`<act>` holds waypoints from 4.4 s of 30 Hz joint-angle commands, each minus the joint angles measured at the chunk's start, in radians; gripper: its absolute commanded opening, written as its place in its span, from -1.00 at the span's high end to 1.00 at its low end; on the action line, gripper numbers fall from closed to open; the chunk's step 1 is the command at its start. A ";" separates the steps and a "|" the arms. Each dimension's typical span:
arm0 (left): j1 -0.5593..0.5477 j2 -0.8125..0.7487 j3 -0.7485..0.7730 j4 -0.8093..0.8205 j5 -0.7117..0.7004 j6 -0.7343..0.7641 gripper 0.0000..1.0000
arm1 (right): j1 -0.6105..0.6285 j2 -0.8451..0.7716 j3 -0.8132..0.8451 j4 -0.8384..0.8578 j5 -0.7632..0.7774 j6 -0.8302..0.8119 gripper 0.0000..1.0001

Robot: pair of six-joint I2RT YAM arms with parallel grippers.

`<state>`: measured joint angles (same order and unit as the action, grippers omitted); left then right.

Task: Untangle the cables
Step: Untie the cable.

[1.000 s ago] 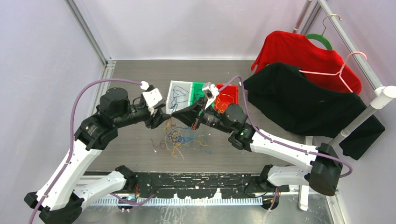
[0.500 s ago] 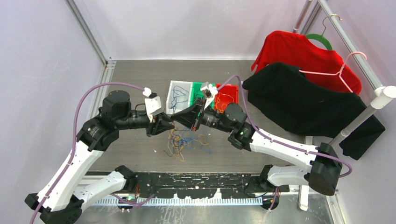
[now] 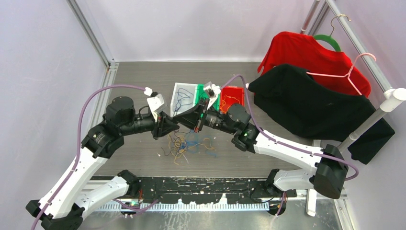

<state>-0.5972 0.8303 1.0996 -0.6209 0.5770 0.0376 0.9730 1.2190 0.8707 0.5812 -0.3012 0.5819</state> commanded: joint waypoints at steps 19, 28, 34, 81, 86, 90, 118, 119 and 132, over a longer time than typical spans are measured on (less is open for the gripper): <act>0.021 0.020 0.067 0.119 -0.232 -0.323 1.00 | -0.003 -0.073 -0.139 0.201 0.046 -0.091 -0.08; 0.052 0.046 0.117 0.128 -0.145 -0.432 1.00 | 0.086 0.048 -0.050 0.205 0.276 -0.341 0.16; 0.055 0.045 0.104 0.130 -0.143 -0.446 1.00 | 0.187 0.108 -0.055 0.325 0.518 -0.472 0.20; 0.057 0.309 0.891 0.118 -0.138 -0.211 1.00 | 0.274 0.497 -0.318 0.545 0.709 -0.210 0.43; 0.057 0.356 1.009 0.111 -0.151 -0.178 1.00 | 0.274 0.530 -0.346 0.534 0.771 -0.173 0.56; 0.057 0.369 1.041 0.115 -0.157 -0.162 1.00 | 0.274 0.502 -0.393 0.535 0.805 -0.163 0.59; 0.057 0.343 0.977 0.128 -0.091 -0.154 1.00 | 0.116 -0.013 0.047 -0.075 0.343 -0.364 -0.46; 0.057 0.341 0.975 0.128 -0.091 -0.158 1.00 | 0.093 0.000 0.066 -0.076 0.311 -0.351 -0.44; 0.057 0.336 0.963 0.146 -0.097 -0.149 1.00 | 0.044 0.079 0.118 -0.095 0.068 -0.253 -0.25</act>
<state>-0.5407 1.1831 2.0686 -0.5331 0.4709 -0.1047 1.0225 1.3075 0.9459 0.4442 -0.1394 0.2897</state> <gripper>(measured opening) 0.012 0.667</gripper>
